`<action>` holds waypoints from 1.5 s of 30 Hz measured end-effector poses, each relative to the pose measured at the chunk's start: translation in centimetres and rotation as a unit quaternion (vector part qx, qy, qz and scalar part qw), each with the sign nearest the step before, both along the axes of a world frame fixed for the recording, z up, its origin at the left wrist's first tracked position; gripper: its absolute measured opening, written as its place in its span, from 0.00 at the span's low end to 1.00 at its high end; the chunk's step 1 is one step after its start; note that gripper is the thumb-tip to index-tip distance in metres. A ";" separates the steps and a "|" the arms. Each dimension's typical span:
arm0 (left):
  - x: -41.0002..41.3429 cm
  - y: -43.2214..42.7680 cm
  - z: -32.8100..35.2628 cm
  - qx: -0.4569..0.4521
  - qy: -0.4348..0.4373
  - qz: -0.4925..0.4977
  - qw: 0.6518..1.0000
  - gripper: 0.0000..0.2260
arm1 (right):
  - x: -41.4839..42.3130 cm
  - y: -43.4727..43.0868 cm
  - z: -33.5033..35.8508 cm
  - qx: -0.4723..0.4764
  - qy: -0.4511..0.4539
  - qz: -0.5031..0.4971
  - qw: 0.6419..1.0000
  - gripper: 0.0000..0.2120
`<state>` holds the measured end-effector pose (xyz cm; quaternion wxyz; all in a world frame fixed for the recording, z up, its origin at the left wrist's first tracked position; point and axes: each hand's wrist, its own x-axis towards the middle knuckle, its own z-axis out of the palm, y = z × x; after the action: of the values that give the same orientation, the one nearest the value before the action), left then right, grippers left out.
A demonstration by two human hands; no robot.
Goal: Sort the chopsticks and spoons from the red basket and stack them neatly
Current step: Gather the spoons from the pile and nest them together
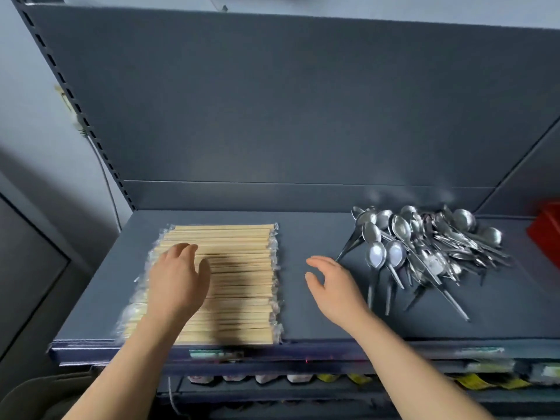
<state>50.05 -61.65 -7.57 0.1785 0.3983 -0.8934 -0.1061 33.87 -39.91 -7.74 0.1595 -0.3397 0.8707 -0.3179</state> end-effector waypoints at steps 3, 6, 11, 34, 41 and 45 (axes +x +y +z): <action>-5.8 5.1 1.2 0.008 0.024 -0.030 0.999 0.15 | -5.0 4.6 1.3 0.015 0.101 0.010 0.995 0.13; -11.5 10.9 1.3 0.031 0.046 -0.077 0.995 0.11 | -10.1 10.3 2.4 0.043 0.157 -0.028 0.986 0.09; -19.0 18.5 -0.9 0.093 0.003 -0.123 0.988 0.11 | -16.7 17.0 1.5 0.082 0.141 -0.092 0.982 0.13; -27.2 24.9 1.5 0.452 0.241 -0.070 0.856 0.16 | -22.3 20.4 1.8 -0.171 -0.026 -0.062 0.983 0.13; -27.9 25.3 2.5 0.616 0.343 -0.118 0.699 0.13 | -20.1 19.8 2.4 -0.165 -0.101 0.035 0.980 0.13; -25.9 23.8 1.7 0.624 0.362 -0.079 0.688 0.10 | -19.7 18.6 2.3 -0.170 -0.193 -0.027 0.966 0.11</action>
<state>24.14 -37.89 -5.82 0.1895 0.2764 -0.5158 -0.7884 14.15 -21.36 -5.43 0.2557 -0.2706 0.7655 -0.5247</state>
